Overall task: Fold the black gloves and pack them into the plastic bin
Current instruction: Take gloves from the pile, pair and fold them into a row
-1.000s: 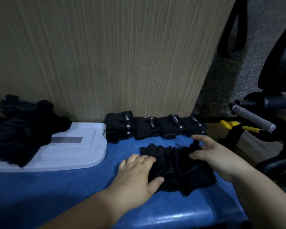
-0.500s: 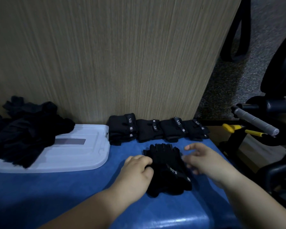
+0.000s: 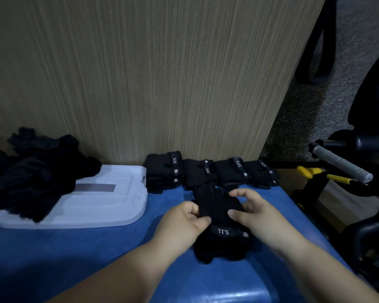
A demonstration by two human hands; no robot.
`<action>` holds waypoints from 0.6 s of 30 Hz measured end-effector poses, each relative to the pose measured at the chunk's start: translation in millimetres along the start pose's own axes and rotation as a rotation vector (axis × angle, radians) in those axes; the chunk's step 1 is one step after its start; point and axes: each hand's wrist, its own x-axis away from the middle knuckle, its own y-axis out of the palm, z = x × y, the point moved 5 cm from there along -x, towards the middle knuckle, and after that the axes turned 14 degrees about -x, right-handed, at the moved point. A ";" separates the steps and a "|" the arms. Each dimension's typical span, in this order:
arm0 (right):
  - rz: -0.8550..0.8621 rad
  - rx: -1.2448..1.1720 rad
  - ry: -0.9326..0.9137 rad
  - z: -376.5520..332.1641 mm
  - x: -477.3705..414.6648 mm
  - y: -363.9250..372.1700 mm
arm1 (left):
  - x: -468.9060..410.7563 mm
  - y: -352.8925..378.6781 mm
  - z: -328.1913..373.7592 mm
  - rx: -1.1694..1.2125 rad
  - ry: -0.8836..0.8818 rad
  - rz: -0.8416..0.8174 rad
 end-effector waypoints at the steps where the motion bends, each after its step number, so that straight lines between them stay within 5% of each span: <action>1: -0.011 -0.020 -0.005 0.4 -0.2 1.8 | 0.2 -2.3 -0.9 0.026 -0.008 0.015; 4: -0.018 -0.026 -0.026 1.1 -1.2 5.6 | 2.6 -10.6 -0.3 0.036 -0.016 0.069; 13: 0.005 0.412 -0.054 14.1 -9.0 0.2 | 13.9 -4.6 6.4 -0.617 0.218 0.163; 18: 0.008 0.531 -0.314 0.0 -5.8 -2.4 | 15.9 -4.1 14.4 -0.723 0.446 0.105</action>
